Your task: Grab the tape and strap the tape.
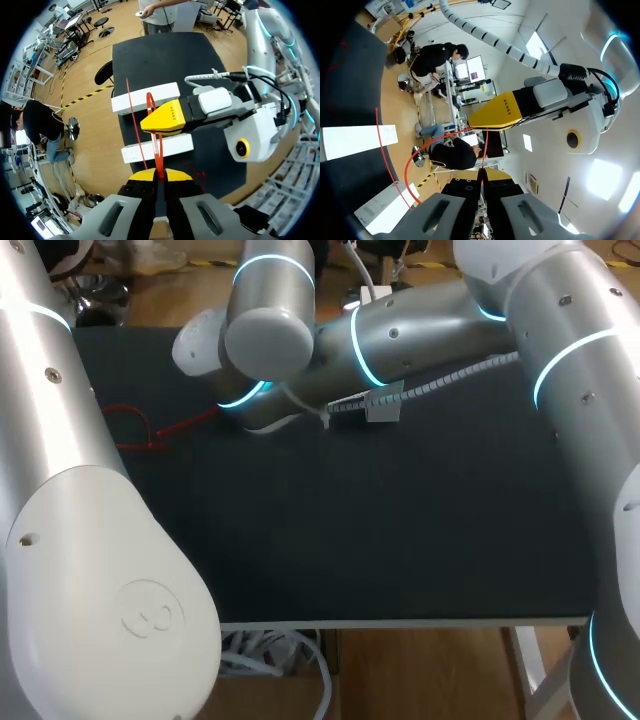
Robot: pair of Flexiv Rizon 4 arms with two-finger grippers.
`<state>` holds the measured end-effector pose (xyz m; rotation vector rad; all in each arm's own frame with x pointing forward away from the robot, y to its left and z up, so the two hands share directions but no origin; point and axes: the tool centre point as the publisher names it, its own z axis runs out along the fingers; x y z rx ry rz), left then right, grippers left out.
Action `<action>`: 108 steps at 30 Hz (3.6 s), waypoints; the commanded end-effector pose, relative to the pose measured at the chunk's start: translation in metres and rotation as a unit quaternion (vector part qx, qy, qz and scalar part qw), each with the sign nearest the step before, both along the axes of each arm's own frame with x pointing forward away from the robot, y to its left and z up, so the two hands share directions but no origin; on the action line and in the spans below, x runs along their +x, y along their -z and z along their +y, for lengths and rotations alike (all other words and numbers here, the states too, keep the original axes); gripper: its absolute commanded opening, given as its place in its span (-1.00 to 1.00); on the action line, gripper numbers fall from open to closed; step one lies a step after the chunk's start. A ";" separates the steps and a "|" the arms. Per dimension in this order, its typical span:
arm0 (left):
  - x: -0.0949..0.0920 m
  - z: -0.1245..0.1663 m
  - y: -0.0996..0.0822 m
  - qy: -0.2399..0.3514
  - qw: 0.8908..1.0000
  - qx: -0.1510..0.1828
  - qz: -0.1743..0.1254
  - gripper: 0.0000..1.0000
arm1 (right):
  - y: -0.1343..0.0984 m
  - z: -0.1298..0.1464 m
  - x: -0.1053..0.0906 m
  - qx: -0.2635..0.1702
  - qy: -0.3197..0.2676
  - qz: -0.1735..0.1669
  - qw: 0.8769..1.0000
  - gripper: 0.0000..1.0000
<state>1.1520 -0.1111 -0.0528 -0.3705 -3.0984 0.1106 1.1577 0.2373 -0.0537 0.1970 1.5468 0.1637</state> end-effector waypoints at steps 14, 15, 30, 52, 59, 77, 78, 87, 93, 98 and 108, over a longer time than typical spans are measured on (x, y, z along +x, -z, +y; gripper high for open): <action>0.001 -0.001 -0.001 0.000 1.000 0.002 0.002 -1.00 | 0.001 0.005 0.000 0.001 -0.007 0.009 1.000 -1.00; 0.001 -0.001 -0.001 0.000 1.000 0.002 0.002 -1.00 | 0.002 0.005 0.000 0.003 -0.008 0.011 1.000 -1.00; 0.001 -0.001 -0.001 0.000 1.000 0.002 0.002 -1.00 | 0.005 0.014 -0.002 0.015 -0.014 0.021 1.000 -1.00; 0.001 -0.001 -0.001 0.000 1.000 0.002 0.002 -1.00 | -0.003 0.028 0.000 0.017 -0.021 0.010 1.000 -1.00; 0.001 -0.001 -0.001 0.000 1.000 0.002 0.002 -1.00 | -0.004 0.031 0.001 0.018 -0.023 0.008 1.000 -1.00; 0.001 -0.001 -0.001 0.000 1.000 0.002 0.002 -1.00 | -0.006 0.035 0.002 0.024 -0.026 0.005 0.999 -1.00; 0.001 -0.001 -0.001 0.000 1.000 0.002 0.002 -1.00 | -0.006 0.035 0.001 0.023 -0.027 0.005 0.999 -1.00; 0.001 -0.001 -0.001 0.000 1.000 0.002 0.002 -1.00 | -0.006 0.034 0.000 0.037 -0.026 0.005 0.999 -1.00; 0.001 -0.001 -0.001 0.000 1.000 0.002 0.002 -1.00 | -0.010 0.032 -0.001 0.048 -0.020 -0.004 0.999 -0.32; 0.001 -0.001 -0.001 0.000 1.000 0.002 0.002 -1.00 | -0.010 0.032 -0.001 0.049 -0.020 -0.006 0.999 -0.08; 0.001 -0.001 -0.001 0.000 1.000 0.002 0.002 -1.00 | -0.011 0.035 -0.012 0.062 -0.036 0.002 0.997 -0.06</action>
